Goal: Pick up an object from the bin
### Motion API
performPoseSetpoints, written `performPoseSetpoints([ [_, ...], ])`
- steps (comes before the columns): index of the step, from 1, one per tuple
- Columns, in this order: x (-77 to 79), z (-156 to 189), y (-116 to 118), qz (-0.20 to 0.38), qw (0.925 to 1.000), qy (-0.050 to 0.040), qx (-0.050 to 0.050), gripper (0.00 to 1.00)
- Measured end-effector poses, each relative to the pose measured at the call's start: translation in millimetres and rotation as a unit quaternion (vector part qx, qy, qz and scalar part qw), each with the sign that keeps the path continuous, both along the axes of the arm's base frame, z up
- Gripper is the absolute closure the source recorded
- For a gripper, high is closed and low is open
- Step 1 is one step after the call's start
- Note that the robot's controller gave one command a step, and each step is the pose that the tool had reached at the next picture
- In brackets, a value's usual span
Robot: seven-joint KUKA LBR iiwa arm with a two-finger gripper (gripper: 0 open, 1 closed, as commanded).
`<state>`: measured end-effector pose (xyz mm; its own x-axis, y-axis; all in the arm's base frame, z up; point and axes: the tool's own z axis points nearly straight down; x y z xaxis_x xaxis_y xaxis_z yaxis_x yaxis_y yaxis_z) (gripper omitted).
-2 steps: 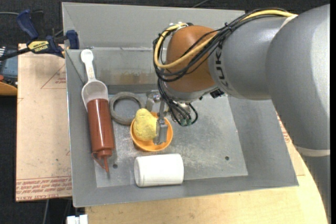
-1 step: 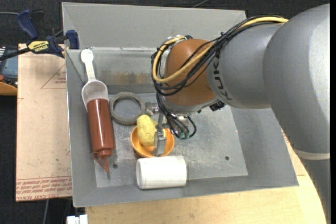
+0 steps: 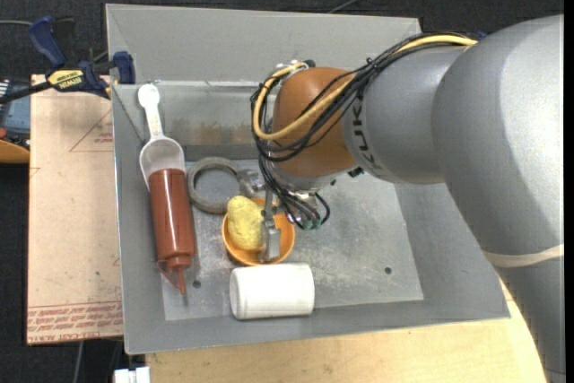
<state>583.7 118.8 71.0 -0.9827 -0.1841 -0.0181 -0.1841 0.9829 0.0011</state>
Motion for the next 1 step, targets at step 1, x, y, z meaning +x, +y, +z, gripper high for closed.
performPoseSetpoints([
  [1, 0.8, 7.5, 9.1, -0.005, 1.0, -0.0073, 0.003, 1.0],
])
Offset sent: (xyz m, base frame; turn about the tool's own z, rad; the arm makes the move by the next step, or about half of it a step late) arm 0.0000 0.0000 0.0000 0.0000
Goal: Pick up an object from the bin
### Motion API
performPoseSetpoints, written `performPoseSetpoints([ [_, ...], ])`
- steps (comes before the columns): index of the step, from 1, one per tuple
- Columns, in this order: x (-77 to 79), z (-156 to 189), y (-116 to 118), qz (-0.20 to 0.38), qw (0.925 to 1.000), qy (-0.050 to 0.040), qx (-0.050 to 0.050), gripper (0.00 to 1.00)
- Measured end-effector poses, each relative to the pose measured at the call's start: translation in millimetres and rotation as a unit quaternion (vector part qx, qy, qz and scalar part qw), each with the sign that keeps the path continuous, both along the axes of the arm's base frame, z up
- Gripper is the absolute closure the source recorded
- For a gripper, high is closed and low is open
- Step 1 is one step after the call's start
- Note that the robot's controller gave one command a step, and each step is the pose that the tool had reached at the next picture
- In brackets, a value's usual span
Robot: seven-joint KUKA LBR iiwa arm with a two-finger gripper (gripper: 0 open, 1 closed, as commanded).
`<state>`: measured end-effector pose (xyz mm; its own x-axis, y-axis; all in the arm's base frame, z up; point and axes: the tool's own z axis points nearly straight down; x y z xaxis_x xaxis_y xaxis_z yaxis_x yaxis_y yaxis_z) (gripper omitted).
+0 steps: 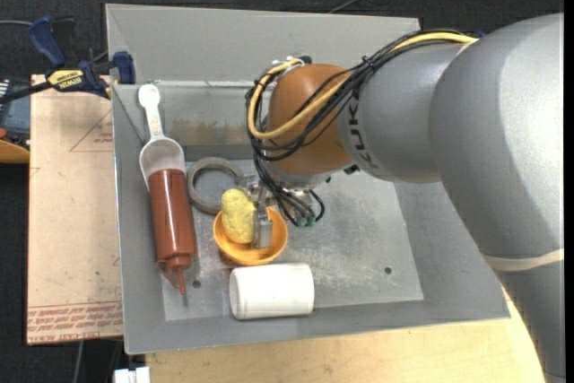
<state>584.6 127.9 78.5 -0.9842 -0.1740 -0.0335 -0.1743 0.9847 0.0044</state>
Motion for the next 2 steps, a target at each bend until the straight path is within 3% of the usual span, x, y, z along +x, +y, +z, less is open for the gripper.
performPoseSetpoints([
  [1, 0.0, 0, 0, 0.0, 1.0, 0.0, 0.0, 1.0],
  [2, -5.0, 31, -1, 0.0, 1.0, 0.0082, -0.002, 1.0],
])
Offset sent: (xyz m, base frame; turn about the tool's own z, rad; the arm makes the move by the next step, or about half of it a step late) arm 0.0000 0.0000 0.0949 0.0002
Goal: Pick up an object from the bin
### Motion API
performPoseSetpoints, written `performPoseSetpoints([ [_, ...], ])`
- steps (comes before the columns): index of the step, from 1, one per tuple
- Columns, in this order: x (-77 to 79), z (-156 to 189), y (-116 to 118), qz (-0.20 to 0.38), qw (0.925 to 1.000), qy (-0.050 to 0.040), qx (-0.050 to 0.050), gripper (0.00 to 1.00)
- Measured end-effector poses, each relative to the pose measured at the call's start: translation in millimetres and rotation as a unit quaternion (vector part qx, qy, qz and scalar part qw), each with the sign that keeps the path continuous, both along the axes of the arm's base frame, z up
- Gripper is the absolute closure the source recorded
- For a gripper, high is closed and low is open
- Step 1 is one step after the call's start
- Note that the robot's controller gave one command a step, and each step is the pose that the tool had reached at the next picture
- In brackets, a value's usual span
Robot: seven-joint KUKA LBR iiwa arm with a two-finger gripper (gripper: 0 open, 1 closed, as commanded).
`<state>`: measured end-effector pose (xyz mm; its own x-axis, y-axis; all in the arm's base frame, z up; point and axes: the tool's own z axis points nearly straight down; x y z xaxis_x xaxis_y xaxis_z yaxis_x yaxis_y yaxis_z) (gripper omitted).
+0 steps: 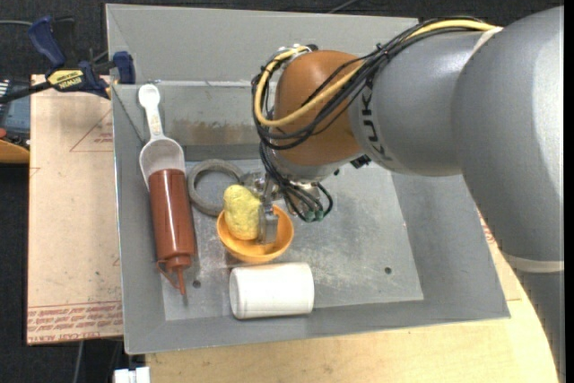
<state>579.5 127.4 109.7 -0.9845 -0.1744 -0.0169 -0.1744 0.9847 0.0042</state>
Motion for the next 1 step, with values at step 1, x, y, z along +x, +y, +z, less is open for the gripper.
performPoseSetpoints([
  [1, 1.1, 42.7, 0.8, 0.0, 1.0, -0.0025, 0.001, 1.0],
])
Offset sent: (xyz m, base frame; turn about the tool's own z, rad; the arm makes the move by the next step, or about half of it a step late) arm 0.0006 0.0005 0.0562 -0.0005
